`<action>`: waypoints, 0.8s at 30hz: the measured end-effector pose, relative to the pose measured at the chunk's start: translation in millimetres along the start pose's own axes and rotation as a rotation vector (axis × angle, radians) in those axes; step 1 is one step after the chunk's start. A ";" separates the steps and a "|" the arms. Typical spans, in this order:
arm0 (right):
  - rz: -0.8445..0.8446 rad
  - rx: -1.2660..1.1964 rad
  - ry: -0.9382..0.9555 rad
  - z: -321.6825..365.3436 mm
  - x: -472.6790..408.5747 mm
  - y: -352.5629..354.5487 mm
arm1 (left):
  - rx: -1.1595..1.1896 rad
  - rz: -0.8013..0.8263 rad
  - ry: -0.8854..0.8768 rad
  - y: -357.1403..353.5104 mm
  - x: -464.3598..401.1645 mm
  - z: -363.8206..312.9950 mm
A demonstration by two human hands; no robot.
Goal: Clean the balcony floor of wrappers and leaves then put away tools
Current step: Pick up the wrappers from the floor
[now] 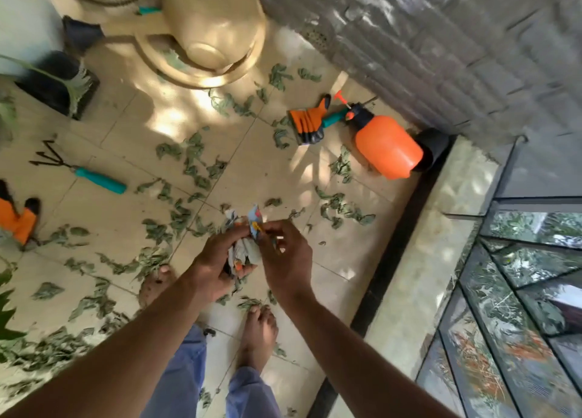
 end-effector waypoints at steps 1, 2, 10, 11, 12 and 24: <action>-0.003 0.022 -0.021 -1.6 4.3 5.0 | 0.025 -0.005 0.002 -1.9 4.4 5.2; -0.005 0.042 -0.039 -2.5 7.6 9.8 | 0.077 0.003 0.005 -5.2 9.2 10.0; 0.137 0.109 -0.075 -9.4 51.0 28.1 | 0.119 -0.008 0.003 -14.1 48.7 33.1; 0.179 0.075 -0.100 -11.5 59.0 28.1 | 0.099 -0.040 -0.003 -10.1 52.3 34.8; 0.217 0.026 -0.136 -13.5 65.9 29.1 | 0.076 -0.065 -0.008 -5.6 55.5 36.4; 0.208 -0.349 -0.359 -16.4 122.7 52.6 | 0.055 -0.133 -0.150 35.0 147.9 76.9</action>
Point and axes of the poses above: each hand's wrist, its own x-axis away from the middle knuckle, its own y-axis out of the back of the hand, z = x × y, the point moved 6 cm from there along -x, towards the middle knuckle, and after that the axes turned 12 degrees about -z, right-handed, at the moved point
